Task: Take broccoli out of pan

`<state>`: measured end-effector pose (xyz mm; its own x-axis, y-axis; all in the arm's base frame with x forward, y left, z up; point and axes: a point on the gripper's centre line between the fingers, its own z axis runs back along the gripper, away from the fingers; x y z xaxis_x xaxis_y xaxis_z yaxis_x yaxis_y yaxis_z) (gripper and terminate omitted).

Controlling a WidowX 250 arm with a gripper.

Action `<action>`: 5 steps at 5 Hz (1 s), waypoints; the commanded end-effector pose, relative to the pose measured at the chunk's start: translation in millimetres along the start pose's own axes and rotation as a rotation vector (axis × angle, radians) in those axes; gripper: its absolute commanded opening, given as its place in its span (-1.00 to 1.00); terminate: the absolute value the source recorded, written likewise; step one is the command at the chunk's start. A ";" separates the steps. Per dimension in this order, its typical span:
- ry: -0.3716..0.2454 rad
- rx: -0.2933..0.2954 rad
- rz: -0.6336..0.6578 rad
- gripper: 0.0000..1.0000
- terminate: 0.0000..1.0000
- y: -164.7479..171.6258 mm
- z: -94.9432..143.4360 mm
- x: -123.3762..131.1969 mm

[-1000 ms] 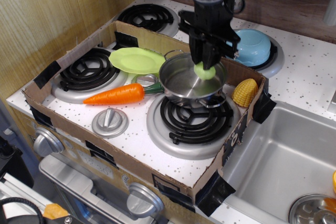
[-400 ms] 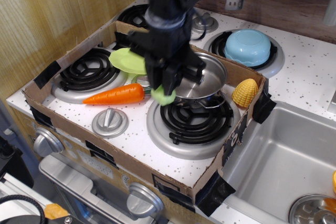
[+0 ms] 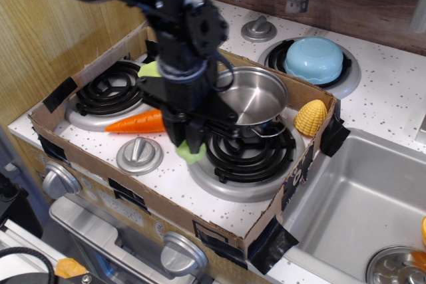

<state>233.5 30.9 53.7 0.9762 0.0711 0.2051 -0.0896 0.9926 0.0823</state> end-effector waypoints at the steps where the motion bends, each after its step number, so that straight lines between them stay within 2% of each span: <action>1: -0.082 -0.010 0.033 -1.00 -1.00 3.3 -35.5 -7.6; 2: -0.101 0.043 0.047 -1.00 -1.00 1.1 -42.3 -3.4; 3: -0.101 0.057 0.032 1.00 -1.00 1.0 -36.6 1.2; 5: -0.013 0.138 -0.021 1.00 -1.00 3.7 6.6 22.4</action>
<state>246.7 40.6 55.5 0.9833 0.0589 0.1724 -0.0973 0.9698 0.2238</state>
